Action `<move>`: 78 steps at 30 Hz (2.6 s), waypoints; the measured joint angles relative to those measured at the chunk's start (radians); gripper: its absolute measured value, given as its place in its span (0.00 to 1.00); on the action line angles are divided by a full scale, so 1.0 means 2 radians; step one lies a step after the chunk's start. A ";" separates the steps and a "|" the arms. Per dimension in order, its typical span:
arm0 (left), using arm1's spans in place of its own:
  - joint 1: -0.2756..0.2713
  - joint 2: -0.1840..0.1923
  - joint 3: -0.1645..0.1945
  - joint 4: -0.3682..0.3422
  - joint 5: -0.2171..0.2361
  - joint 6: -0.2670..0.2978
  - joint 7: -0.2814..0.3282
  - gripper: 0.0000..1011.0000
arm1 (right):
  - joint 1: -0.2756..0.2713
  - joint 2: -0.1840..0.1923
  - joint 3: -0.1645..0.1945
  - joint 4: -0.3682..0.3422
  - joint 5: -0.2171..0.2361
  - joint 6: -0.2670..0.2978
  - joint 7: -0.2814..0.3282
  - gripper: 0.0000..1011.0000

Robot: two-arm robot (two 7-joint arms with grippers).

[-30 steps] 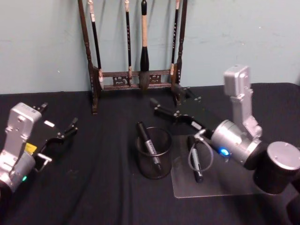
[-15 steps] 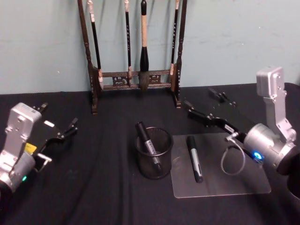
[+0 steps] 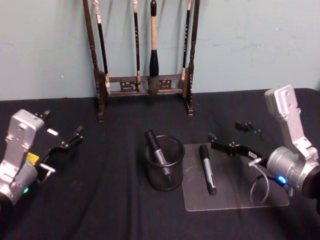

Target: Pick up the water-based marker from the table and place it into the pen holder.

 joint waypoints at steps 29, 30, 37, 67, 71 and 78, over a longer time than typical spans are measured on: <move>0.000 0.000 0.000 0.000 0.000 0.000 0.000 0.99 | 0.042 -0.034 -0.048 0.067 -0.086 0.061 0.024 0.99; 0.000 0.000 0.000 0.000 0.000 0.000 0.000 0.99 | 0.042 -0.034 -0.048 0.067 -0.086 0.061 0.024 0.99; 0.000 0.000 0.000 0.000 0.000 0.000 0.000 0.99 | 0.042 -0.042 -0.045 0.073 -0.093 0.061 0.031 0.99; 0.000 0.000 0.000 0.000 0.000 0.000 0.000 0.99 | 0.019 -0.051 -0.024 0.061 -0.103 0.071 0.046 0.99; 0.000 0.000 0.000 0.000 0.000 0.000 0.000 0.99 | 0.018 -0.052 -0.023 0.060 -0.105 0.071 0.046 0.99; 0.000 0.000 0.000 0.000 0.000 0.000 0.000 0.99 | 0.018 -0.052 -0.023 0.060 -0.105 0.071 0.046 0.99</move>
